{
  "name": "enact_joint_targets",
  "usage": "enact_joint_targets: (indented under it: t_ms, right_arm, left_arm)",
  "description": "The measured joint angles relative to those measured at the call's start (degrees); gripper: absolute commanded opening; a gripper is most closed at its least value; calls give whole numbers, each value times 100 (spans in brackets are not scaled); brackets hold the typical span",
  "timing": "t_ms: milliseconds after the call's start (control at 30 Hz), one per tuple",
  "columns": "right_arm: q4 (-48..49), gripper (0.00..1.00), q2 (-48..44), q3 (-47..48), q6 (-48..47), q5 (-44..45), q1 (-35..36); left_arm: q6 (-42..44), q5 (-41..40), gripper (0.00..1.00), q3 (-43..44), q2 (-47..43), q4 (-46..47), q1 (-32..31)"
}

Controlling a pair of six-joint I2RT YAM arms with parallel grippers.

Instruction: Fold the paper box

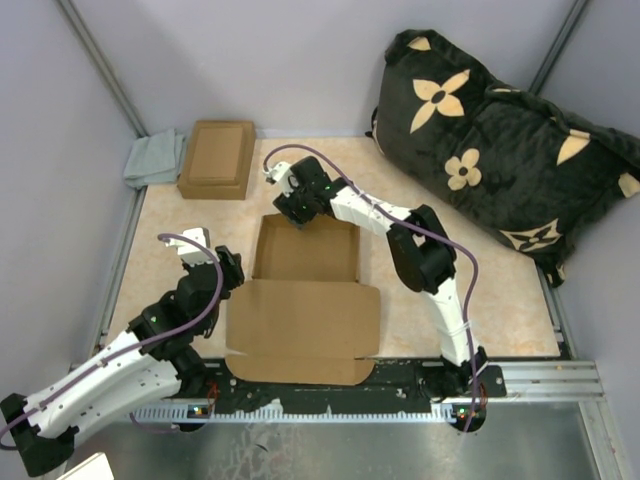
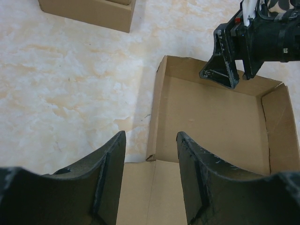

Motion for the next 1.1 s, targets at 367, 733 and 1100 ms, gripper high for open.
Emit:
enact_joint_targets:
  t_ms: [367, 733, 1100]
  right_arm:
    - [-160, 25, 166, 144, 782, 699, -177]
    - [-155, 35, -1471, -2350, 2542, 1287, -1882]
    - [-280, 53, -4577, -4905, 3779, 413, 275]
  left_arm:
    - [2, -4, 54, 0, 26, 4, 0]
    - [31, 7, 54, -13, 61, 50, 0]
    - [72, 55, 54, -15, 61, 153, 0]
